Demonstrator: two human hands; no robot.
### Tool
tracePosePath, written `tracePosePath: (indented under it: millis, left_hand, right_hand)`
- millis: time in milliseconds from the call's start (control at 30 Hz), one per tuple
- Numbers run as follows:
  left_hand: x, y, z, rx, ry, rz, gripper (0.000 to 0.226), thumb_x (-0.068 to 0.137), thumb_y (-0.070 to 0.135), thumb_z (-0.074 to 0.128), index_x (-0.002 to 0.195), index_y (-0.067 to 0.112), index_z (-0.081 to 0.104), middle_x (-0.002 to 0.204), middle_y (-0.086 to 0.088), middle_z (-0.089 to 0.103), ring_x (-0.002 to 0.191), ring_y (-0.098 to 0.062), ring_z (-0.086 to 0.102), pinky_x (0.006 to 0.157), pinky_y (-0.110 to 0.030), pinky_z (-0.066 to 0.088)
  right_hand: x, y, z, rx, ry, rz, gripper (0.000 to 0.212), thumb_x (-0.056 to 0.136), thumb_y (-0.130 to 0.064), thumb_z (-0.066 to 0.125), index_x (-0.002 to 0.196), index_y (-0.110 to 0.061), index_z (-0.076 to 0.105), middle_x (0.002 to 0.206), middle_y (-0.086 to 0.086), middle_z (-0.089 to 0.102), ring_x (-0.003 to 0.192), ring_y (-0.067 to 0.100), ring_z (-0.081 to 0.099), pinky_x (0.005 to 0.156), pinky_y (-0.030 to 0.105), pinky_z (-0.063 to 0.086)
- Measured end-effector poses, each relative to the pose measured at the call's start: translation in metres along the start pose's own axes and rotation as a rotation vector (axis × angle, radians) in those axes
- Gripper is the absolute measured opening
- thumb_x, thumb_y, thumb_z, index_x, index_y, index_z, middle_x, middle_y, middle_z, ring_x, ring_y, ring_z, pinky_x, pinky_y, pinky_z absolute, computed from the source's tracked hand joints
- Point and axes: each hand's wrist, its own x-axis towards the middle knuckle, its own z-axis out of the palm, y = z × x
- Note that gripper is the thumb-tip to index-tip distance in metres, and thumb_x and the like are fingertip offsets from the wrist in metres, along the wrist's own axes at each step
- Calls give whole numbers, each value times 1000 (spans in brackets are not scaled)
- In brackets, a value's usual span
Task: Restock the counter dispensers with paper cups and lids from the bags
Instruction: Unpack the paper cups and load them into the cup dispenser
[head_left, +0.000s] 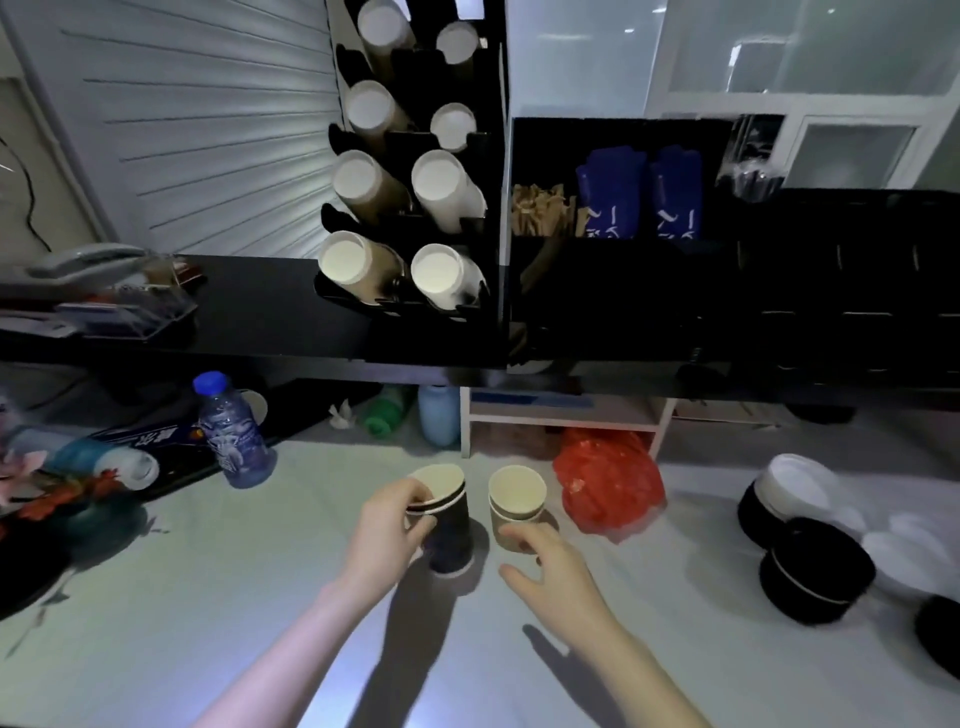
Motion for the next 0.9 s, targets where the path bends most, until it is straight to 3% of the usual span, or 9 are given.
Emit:
tracePosePath:
  millis: [67,200,333,467,567,700,800,900]
  left_hand:
    - [-3,20,-14,-162,78,-19,24,78,6,76,84,20,57,80,10,63,76,-7,57,71,-11,41]
    - [13,58,-44,-445,149,-58,19,85,8,71,84,19,56,81,8,65,74,-6,59,68,-17,45]
    - [50,86,-78,-581,176,21,16,88,10,70,87,19,56,82,2,65,75,-11,60,73,-29,48]
    - [98,112,-121,-682,225,137,13,86,22,69,93,19,58,88,2,68,82,-14,64,80,-41,55]
    - [142,126,-152,-742,232,237,10,91,14,67,98,15,60,90,4,69,85,-12,66,79,-41,58]
    - [212,124,-184,-456,301,387,17,94,29,60,111,25,62,107,17,65,102,-3,61,85,-20,47]
    - [273,109,-195,-116,342,437,48,91,50,53,131,24,54,131,9,57,125,-14,48,102,-32,39]
    - [327,99,-194,205,216,453,87,80,74,29,150,22,32,157,3,30,148,-19,15,120,-41,16]
  right_hand:
    - [1,-7,-9,57,45,-22,54,84,-27,71,131,-41,47,128,-20,44,110,-5,44,95,16,39]
    - [13,-34,-37,202,218,-133,63,81,-24,75,134,-40,44,133,-19,38,117,-11,42,86,1,35]
    - [38,-74,-72,278,404,-311,63,78,-16,78,130,-37,49,131,-23,44,124,1,45,103,27,42]
    - [68,-126,-114,349,518,-445,68,75,-14,80,132,-36,50,128,-16,43,119,5,52,92,21,49]
    - [91,-166,-145,328,568,-524,65,72,-13,83,126,-36,56,125,-9,44,116,9,55,84,21,54]
    - [130,-210,-185,231,709,-589,62,73,-13,81,127,-29,56,123,-10,51,113,6,56,86,15,51]
    - [171,-238,-213,136,823,-581,62,75,-16,81,129,-30,54,122,-10,52,113,6,55,87,14,49]
    - [213,-265,-228,-90,860,-586,59,75,-22,80,128,-31,54,121,-9,52,112,8,52,95,32,50]
